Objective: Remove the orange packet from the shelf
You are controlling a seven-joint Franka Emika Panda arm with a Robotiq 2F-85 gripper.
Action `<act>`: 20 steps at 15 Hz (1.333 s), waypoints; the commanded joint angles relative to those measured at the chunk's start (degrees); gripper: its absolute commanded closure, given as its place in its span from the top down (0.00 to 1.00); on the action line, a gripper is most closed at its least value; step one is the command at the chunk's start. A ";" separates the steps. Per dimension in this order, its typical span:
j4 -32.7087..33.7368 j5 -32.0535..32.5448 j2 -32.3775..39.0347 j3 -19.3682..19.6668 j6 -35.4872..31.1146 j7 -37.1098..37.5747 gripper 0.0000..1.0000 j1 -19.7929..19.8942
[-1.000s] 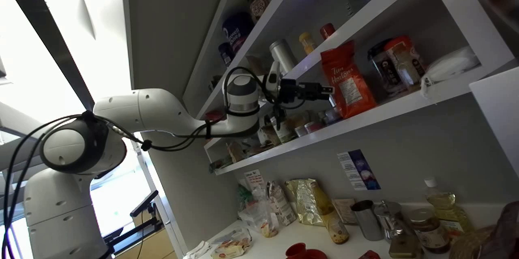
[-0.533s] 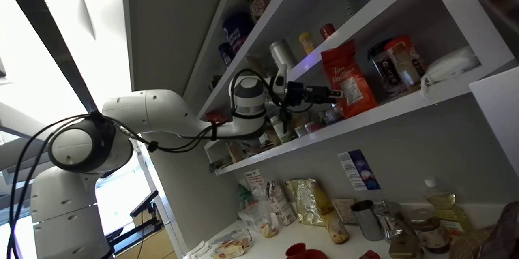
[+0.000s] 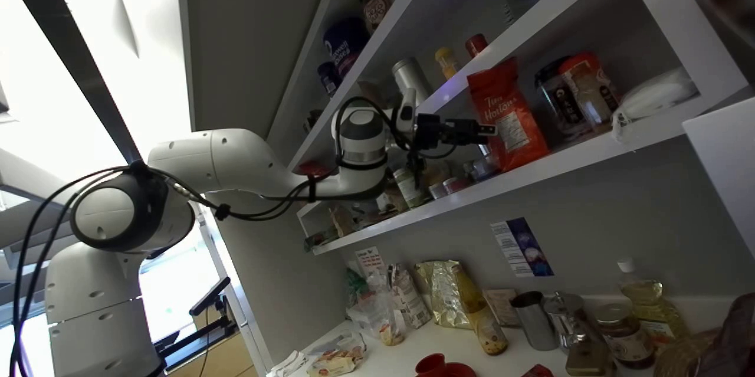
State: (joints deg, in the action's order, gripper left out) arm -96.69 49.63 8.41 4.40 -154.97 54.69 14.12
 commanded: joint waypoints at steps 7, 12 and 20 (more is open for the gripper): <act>3.69 -3.29 3.46 -0.22 -4.32 -2.85 1.00 1.08; 4.34 -3.97 4.26 -0.25 -4.30 -3.59 0.60 1.82; 3.43 -4.17 3.64 -0.60 -4.27 -4.17 0.02 1.72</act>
State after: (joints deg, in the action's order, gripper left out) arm -94.01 46.63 11.66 4.27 -158.20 52.35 15.47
